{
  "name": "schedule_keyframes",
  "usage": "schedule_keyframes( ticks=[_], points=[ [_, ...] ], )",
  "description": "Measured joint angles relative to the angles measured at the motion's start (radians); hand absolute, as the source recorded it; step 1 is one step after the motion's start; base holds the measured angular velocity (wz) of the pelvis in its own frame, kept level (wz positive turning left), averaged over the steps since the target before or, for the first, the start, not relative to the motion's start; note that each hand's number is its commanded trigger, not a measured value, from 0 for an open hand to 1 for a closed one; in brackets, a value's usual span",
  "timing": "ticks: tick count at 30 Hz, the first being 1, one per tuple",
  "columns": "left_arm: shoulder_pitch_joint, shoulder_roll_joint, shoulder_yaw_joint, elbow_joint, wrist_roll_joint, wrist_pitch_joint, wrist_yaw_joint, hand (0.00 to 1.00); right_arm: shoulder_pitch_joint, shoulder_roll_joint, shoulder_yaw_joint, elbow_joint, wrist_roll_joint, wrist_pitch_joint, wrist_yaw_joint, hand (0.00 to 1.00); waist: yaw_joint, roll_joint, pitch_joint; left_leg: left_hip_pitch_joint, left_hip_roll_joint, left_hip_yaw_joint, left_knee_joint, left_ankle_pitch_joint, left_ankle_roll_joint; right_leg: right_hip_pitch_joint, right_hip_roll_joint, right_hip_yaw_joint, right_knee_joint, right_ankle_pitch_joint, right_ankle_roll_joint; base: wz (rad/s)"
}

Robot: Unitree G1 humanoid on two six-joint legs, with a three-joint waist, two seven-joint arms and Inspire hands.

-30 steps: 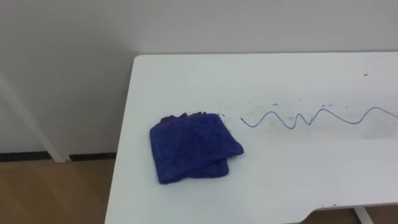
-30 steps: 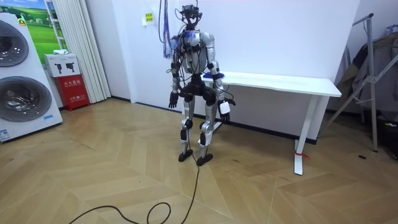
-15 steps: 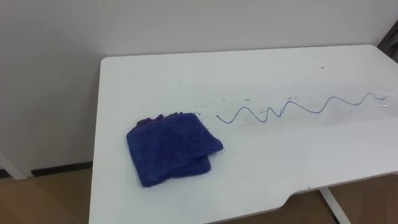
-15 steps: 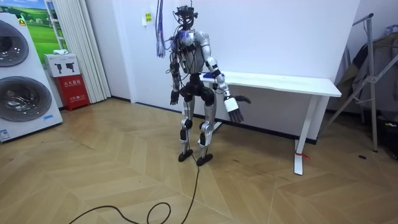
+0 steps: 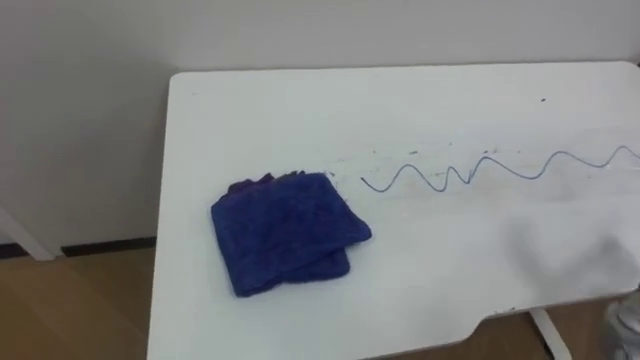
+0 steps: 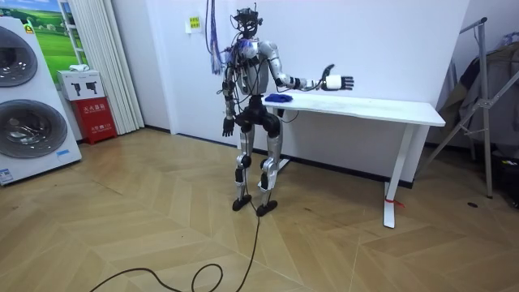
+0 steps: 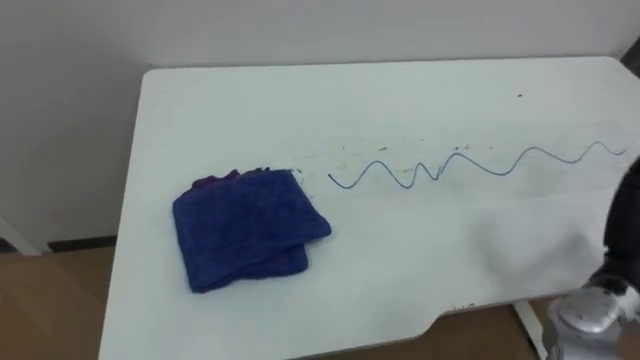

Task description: Wipe table

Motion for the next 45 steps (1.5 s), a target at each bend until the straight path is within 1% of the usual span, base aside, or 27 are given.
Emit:
schedule_keyframes(
  ticks=[3, 6, 7, 9, 12, 16, 18, 19, 21, 22, 23, 24, 25, 26, 27, 28, 29, 30, 31, 32, 33, 34, 35, 37, 40, 43, 45],
  points=[
    [-0.006, -0.007, -0.019, 0.000, 0.003, -0.014, 0.000, 0.00, -0.001, 0.000, 0.069, -0.089, -0.104, -0.023, 0.003, 0.00, 0.018, 0.008, -0.0053, -0.001, -0.001, -0.016, 0.000, 0.000, 0.000, 0.011, -0.002, -0.007, -0.018, 0.001, 0.001, 0.09],
    [-0.012, -0.007, -0.037, 0.002, 0.003, -0.021, 0.000, 0.00, -0.024, 0.001, 0.127, -0.156, -0.196, -0.026, 0.022, 0.00, 0.026, 0.016, -0.0057, 0.002, 0.000, -0.029, 0.000, 0.000, 0.000, 0.017, -0.007, -0.030, -0.020, 0.001, 0.001, 0.19],
    [-0.013, -0.008, -0.041, 0.002, 0.003, -0.022, 0.000, 0.00, -0.030, 0.001, 0.137, -0.170, -0.223, -0.027, 0.028, 0.00, 0.027, 0.019, -0.0060, 0.002, 0.000, -0.029, 0.000, 0.000, 0.000, 0.018, -0.007, -0.030, -0.020, 0.001, 0.001, 0.08],
    [-0.020, -0.007, -0.042, 0.005, 0.003, -0.028, 0.000, 0.00, -0.044, 0.000, 0.187, -0.219, -0.301, -0.041, 0.052, 0.00, 0.048, 0.023, -0.0056, 0.003, 0.001, -0.030, -0.001, 0.000, -0.001, 0.026, -0.002, -0.030, -0.030, 0.001, 0.001, -0.02],
    [-0.020, -0.008, -0.064, 0.030, 0.003, -0.032, 0.000, 0.00, -0.044, 0.002, 0.258, -0.258, -0.375, -0.054, 0.097, 0.00, 0.056, 0.025, -0.0036, 0.015, 0.002, -0.034, -0.004, 0.000, -0.001, 0.046, 0.000, -0.024, -0.037, 0.001, 0.001, 0.07],
    [-0.018, -0.004, -0.095, 0.032, -0.001, -0.034, 0.000, 0.00, -0.043, -0.001, 0.364, -0.288, -0.486, -0.055, 0.152, 0.00, 0.075, 0.024, -0.0036, 0.017, 0.003, -0.039, -0.004, 0.000, -0.001, 0.047, 0.002, -0.020, -0.038, 0.001, 0.001, -0.01],
    [-0.027, -0.001, -0.117, 0.030, 0.000, -0.038, 0.000, 0.00, -0.043, -0.002, 0.443, -0.306, -0.531, -0.057, 0.195, 0.00, 0.077, 0.021, -0.0061, 0.014, 0.002, -0.060, -0.003, 0.000, -0.001, 0.047, 0.000, -0.029, -0.038, 0.001, 0.001, 0.11],
    [-0.033, -0.001, -0.124, 0.029, 0.001, -0.039, -0.001, 0.00, -0.043, -0.002, 0.458, -0.307, -0.544, -0.059, 0.204, 0.00, 0.077, 0.019, -0.0073, 0.012, 0.002, -0.062, -0.003, 0.000, -0.001, 0.047, -0.001, -0.032, -0.038, 0.001, 0.001, 0.22],
    [-0.061, -0.003, -0.148, 0.029, 0.010, -0.046, -0.002, 0.00, -0.045, -0.002, 0.501, -0.292, -0.591, -0.080, 0.238, 0.00, 0.080, 0.014, -0.0103, 0.014, 0.000, -0.082, -0.001, 0.002, -0.004, 0.049, -0.002, -0.034, -0.033, 0.001, 0.000, 0.27],
    [-0.064, -0.004, -0.150, 0.028, 0.013, -0.050, -0.002, 0.00, -0.045, -0.001, 0.509, -0.282, -0.610, -0.086, 0.247, 0.00, 0.081, 0.015, -0.0095, 0.015, 0.000, -0.085, 0.002, 0.004, -0.007, 0.049, -0.005, -0.033, -0.028, 0.001, 0.000, 0.22],
    [-0.059, -0.004, -0.153, 0.024, 0.032, -0.061, -0.002, 0.00, -0.045, 0.000, 0.524, -0.265, -0.656, -0.089, 0.264, 0.00, 0.098, 0.003, -0.0080, 0.003, -0.008, -0.076, 0.052, 0.006, -0.011, 0.053, -0.024, -0.027, -0.009, 0.002, -0.001, 0.14],
    [-0.065, 0.005, -0.164, 0.015, 0.040, -0.064, -0.003, 0.00, -0.044, 0.002, 0.547, -0.246, -0.685, -0.086, 0.275, 0.00, 0.107, -0.035, 0.0149, -0.086, -0.040, -0.039, 0.209, -0.003, -0.031, 0.084, -0.071, 0.057, -0.032, 0.005, -0.002, 0.15],
    [-0.066, 0.006, -0.170, 0.010, 0.041, -0.066, -0.003, 0.00, -0.044, -0.002, 0.557, -0.239, -0.698, -0.086, 0.284, 0.00, 0.108, -0.062, 0.0094, -0.127, -0.046, -0.031, 0.190, -0.006, -0.038, 0.087, -0.083, 0.095, -0.040, 0.005, -0.001, 0.47],
    [-0.090, 0.001, -0.192, 0.007, 0.046, -0.066, -0.005, 0.00, -0.044, -0.022, 0.554, -0.238, -0.713, -0.081, 0.301, 0.00, 0.106, -0.044, 0.0049, -0.199, -0.011, -0.013, 0.105, 0.037, -0.008, 0.075, -0.075, 0.105, -0.029, 0.000, 0.009, 0.43],
    [-0.104, 0.001, -0.205, 0.011, 0.058, -0.064, -0.013, 0.00, -0.038, -0.023, 0.565, -0.229, -0.742, -0.059, 0.337, 0.00, 0.132, -0.039, -0.0016, -0.194, -0.011, 0.012, 0.120, 0.042, 0.000, 0.076, -0.081, 0.104, -0.028, -0.012, 0.040, 0.35],
    [-0.107, 0.000, -0.206, 0.013, 0.064, -0.063, -0.018, 0.00, -0.038, -0.023, 0.572, -0.228, -0.770, -0.054, 0.359, 0.00, 0.142, -0.040, -0.0022, -0.190, -0.012, 0.015, 0.121, 0.042, 0.000, 0.075, -0.082, 0.098, -0.035, -0.009, 0.050, -0.11],
    [-0.109, 0.000, -0.208, 0.017, 0.078, -0.062, -0.022, 0.00, -0.038, -0.023, 0.586, -0.228, -0.816, -0.055, 0.383, 0.00, 0.165, -0.036, 0.0002, -0.174, -0.012, 0.010, 0.117, 0.043, 0.001, 0.076, -0.078, 0.088, -0.037, -0.011, 0.054, -0.17],
    [-0.108, 0.001, -0.209, 0.020, 0.078, -0.060, -0.022, 0.00, -0.035, -0.023, 0.601, -0.228, -0.848, -0.057, 0.398, 0.00, 0.178, -0.027, 0.0048, -0.156, -0.012, -0.020, 0.104, 0.043, 0.001, 0.069, -0.070, 0.082, -0.048, -0.009, 0.054, -0.14],
    [-0.108, 0.002, -0.209, 0.021, 0.078, -0.060, -0.022, 0.00, -0.031, -0.022, 0.610, -0.228, -0.863, -0.055, 0.402, 0.00, 0.180, -0.026, 0.0051, -0.151, -0.012, -0.031, 0.099, 0.043, 0.001, 0.058, -0.067, 0.076, -0.057, -0.004, 0.053, 0.00],
    [-0.108, 0.006, -0.209, 0.021, 0.078, -0.060, -0.022, 0.00, -0.023, -0.023, 0.627, -0.223, -0.892, -0.052, 0.413, 0.00, 0.181, -0.024, 0.0067, -0.140, -0.017, -0.036, 0.090, 0.043, 0.001, 0.031, -0.066, 0.071, -0.082, 0.016, 0.047, 0.13],
    [-0.106, 0.004, -0.206, 0.021, 0.078, -0.059, -0.025, 0.00, -0.012, -0.023, 0.638, -0.203, -0.917, -0.051, 0.422, 0.00, 0.177, -0.019, 0.0025, -0.128, -0.018, -0.043, 0.079, 0.044, -0.002, 0.027, -0.067, 0.042, -0.064, 0.017, 0.037, 0.11],
    [-0.106, 0.004, -0.206, 0.020, 0.078, -0.059, -0.026, 0.00, -0.009, -0.024, 0.641, -0.193, -0.924, -0.050, 0.429, 0.00, 0.176, -0.019, 0.0011, -0.120, -0.019, -0.046, 0.069, 0.048, -0.007, 0.031, -0.067, 0.037, -0.063, 0.018, 0.037, 0.13],
    [-0.108, 0.004, -0.204, 0.014, 0.078, -0.062, -0.031, 0.00, -0.005, -0.025, 0.642, -0.175, -0.932, -0.048, 0.436, 0.00, 0.173, -0.012, 0.0044, -0.108, -0.019, -0.054, 0.050, 0.050, -0.011, 0.041, -0.063, 0.021, -0.067, 0.018, 0.036, 0.13],
    [-0.111, 0.004, -0.194, 0.013, 0.079, -0.064, -0.045, 0.00, -0.005, -0.025, 0.642, -0.122, -0.939, -0.041, 0.443, 0.00, 0.162, -0.009, 0.0024, -0.102, -0.020, -0.059, 0.029, 0.055, -0.016, 0.046, -0.057, 0.021, -0.067, 0.018, 0.036, 0.12],
    [-0.106, 0.004, -0.192, 0.009, 0.077, -0.063, -0.052, 0.00, 0.011, -0.028, 0.633, -0.065, -0.946, -0.019, 0.472, 0.00, 0.156, -0.012, 0.0017, -0.103, -0.019, -0.061, 0.029, 0.056, -0.017, 0.042, -0.052, 0.018, -0.067, 0.018, 0.036, 0.00],
    [-0.107, 0.007, -0.196, 0.006, 0.068, -0.063, -0.054, 0.00, 0.028, -0.031, 0.628, -0.041, -0.946, -0.021, 0.480, 0.00, 0.146, -0.020, 0.0018, -0.102, -0.019, -0.058, 0.029, 0.056, -0.017, 0.041, -0.051, 0.018, -0.067, 0.018, 0.036, -0.03],
    [-0.107, 0.007, -0.196, 0.002, 0.068, -0.065, -0.053, 0.00, 0.043, -0.030, 0.626, -0.042, -0.946, -0.023, 0.480, 0.00, 0.136, -0.029, -0.0009, -0.103, -0.019, -0.053, 0.029, 0.056, -0.017, 0.041, -0.054, 0.015, -0.066, 0.018, 0.036, -0.02]
  ],
)
